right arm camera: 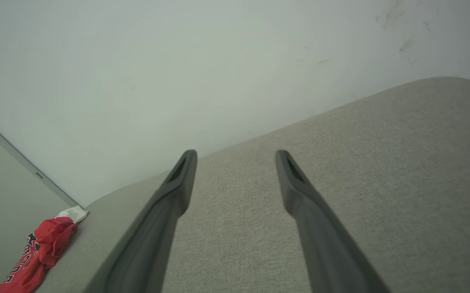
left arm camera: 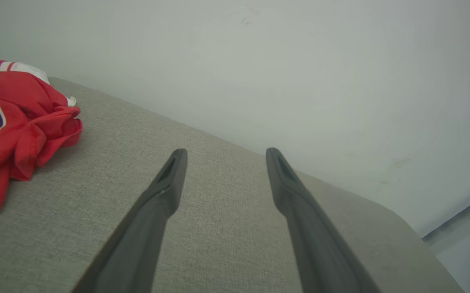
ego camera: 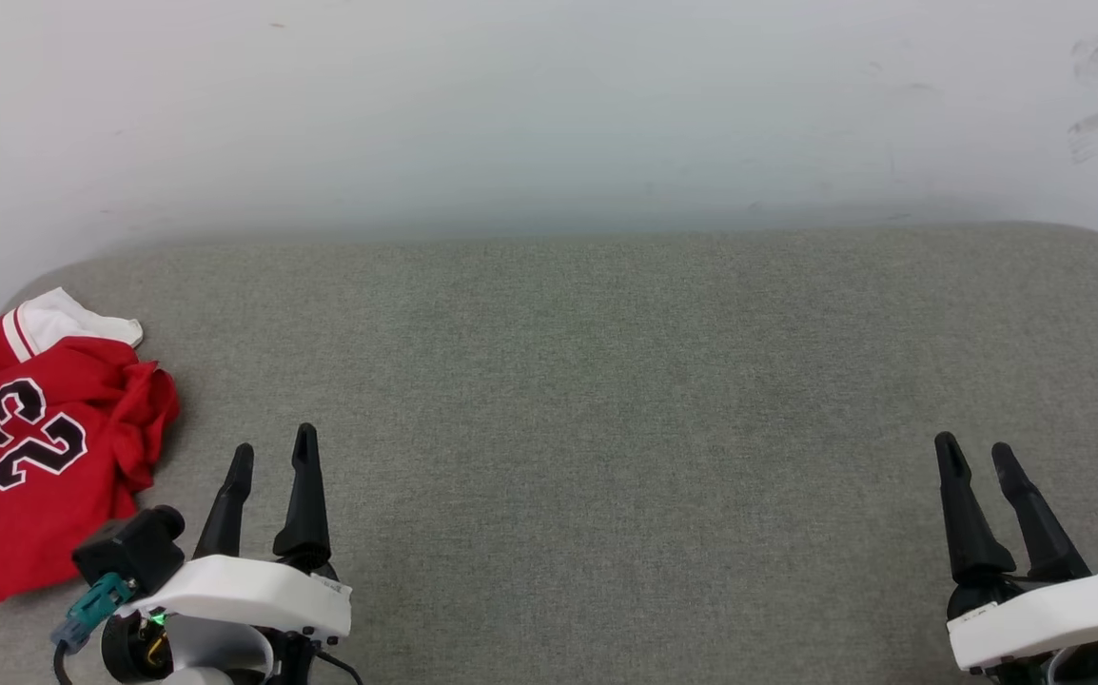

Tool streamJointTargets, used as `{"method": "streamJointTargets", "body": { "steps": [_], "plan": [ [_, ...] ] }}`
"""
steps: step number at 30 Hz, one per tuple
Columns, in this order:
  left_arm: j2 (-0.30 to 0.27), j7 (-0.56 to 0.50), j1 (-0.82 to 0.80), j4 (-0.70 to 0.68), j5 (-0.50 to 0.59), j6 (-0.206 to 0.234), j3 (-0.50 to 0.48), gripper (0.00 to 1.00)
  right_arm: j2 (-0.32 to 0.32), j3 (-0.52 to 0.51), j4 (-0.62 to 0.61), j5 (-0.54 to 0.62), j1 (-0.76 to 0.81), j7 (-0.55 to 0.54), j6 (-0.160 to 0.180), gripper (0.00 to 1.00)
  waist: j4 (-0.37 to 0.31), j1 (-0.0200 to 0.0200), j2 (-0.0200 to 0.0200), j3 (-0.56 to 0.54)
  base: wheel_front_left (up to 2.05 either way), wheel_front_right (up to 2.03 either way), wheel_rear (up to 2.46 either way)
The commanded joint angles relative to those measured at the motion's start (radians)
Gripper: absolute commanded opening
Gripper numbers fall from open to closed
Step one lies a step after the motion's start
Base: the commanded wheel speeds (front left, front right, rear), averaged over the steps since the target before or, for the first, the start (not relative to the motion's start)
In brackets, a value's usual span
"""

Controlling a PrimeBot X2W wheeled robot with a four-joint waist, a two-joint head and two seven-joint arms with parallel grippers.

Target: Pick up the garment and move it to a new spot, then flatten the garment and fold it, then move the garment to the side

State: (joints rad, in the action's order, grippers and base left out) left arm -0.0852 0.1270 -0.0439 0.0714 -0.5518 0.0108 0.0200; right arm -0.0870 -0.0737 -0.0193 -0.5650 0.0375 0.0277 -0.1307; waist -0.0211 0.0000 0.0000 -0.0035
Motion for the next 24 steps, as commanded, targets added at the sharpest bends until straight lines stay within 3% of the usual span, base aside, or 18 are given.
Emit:
{"method": "streamJointTargets", "body": {
  "steps": [1,24],
  "plan": [
    [-0.010,0.010,0.001,-0.015,0.030,0.009,0.005,1.00,-0.003,-0.001,-0.022,0.030,-0.001,0.000,0.000,1.00,0.000,0.0000,0.0000,-0.001,0.00,0.00,0.00],
    [-0.077,0.067,0.026,-0.024,0.268,0.098,0.092,1.00,-0.005,0.015,-0.095,0.303,0.038,-0.016,0.000,1.00,-0.003,0.0000,0.0000,-0.009,0.00,0.00,0.00]
  ]
}}
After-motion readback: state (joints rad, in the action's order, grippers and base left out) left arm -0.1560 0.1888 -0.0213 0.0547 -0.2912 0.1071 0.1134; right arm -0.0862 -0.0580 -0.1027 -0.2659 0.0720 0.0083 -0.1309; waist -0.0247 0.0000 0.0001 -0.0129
